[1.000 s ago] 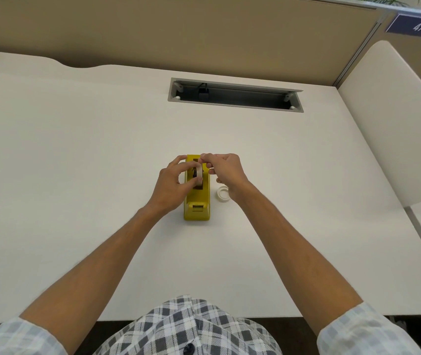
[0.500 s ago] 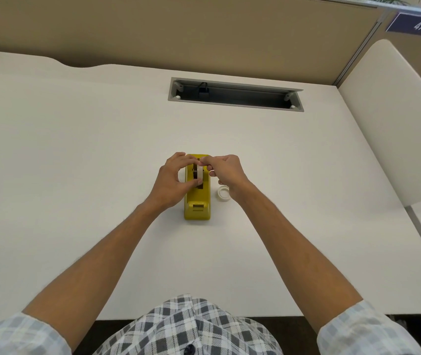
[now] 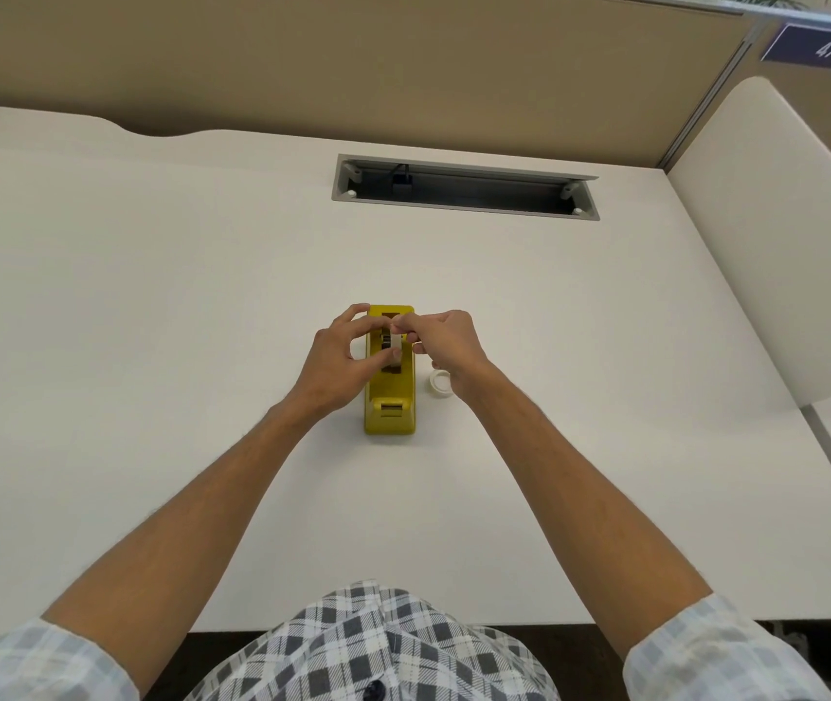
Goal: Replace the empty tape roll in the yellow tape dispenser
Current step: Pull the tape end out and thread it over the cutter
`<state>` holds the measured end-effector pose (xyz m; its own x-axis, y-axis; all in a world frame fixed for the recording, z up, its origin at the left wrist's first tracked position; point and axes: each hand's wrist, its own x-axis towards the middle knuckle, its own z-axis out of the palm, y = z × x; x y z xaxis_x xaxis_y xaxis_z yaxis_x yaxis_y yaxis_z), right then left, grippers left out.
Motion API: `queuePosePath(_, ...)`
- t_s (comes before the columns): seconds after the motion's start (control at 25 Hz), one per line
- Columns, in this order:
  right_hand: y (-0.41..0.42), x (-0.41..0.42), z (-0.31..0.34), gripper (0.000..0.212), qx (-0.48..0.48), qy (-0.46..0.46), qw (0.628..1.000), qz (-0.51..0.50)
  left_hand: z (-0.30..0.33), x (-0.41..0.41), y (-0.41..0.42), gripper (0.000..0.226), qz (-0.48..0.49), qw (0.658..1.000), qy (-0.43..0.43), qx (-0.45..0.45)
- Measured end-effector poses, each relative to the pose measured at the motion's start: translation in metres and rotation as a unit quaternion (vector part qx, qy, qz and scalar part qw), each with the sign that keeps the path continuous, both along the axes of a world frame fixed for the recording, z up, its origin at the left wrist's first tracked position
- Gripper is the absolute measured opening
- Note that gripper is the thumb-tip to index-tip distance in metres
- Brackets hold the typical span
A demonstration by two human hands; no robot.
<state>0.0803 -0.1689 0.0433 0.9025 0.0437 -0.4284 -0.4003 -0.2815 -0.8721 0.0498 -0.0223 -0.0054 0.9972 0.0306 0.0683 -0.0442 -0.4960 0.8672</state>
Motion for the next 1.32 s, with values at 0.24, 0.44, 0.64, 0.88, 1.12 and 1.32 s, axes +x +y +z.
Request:
queuePosePath(0.24,0.001,-0.001,-0.005,0.016,-0.002,0.001,1.000,-0.023,-0.002,0.001,0.001,0.034,-0.001,1.000,-0.005,-0.005)
queuePosePath(0.44,0.002,-0.001,-0.008,0.014,0.000,0.011,1.000,-0.028,0.000,-0.001,0.000,0.036,-0.017,0.999,-0.031,-0.013)
queuePosePath(0.64,0.002,-0.002,-0.010,0.016,0.002,0.016,0.999,-0.033,0.000,-0.001,-0.001,0.039,-0.013,0.999,-0.044,0.000)
queuePosePath(0.88,0.005,-0.005,-0.014,0.020,0.012,0.016,0.998,-0.055,0.002,-0.002,-0.001,0.039,-0.018,0.998,-0.067,0.004)
queuePosePath(1.12,0.003,-0.006,-0.019,0.020,0.040,0.017,0.997,-0.067,0.002,-0.002,-0.001,0.040,-0.019,0.997,-0.069,0.000)
queuePosePath(1.32,-0.003,-0.009,-0.026,0.011,0.042,-0.042,0.998,-0.034,0.002,-0.002,-0.001,0.041,-0.016,0.998,-0.066,-0.001)
